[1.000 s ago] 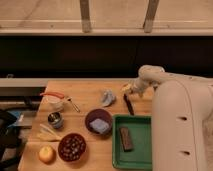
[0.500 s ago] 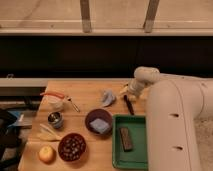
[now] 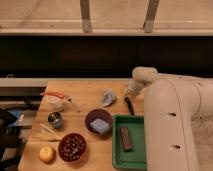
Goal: Wipe tray with brush
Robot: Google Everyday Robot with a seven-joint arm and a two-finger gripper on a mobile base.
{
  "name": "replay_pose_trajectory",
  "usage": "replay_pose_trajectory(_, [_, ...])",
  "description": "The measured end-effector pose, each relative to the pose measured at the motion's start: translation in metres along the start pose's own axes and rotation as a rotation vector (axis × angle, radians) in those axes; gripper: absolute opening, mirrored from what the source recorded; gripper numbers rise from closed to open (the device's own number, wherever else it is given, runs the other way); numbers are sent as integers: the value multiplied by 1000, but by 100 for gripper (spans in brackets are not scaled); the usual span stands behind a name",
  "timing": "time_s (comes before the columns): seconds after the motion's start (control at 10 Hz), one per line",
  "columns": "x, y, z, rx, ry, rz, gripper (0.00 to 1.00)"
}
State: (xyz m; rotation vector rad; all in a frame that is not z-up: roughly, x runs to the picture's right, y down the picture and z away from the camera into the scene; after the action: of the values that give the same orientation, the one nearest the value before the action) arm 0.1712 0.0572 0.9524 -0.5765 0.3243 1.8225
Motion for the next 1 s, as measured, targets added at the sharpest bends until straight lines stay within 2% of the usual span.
replay_pose_trajectory(0.2, [1, 0, 1, 0, 5, -4, 1])
replay_pose_trajectory(0.5, [1, -2, 0, -2, 7, -1, 0])
replay_pose_trajectory(1.0, [-13, -3, -26, -17, -62, 26, 0])
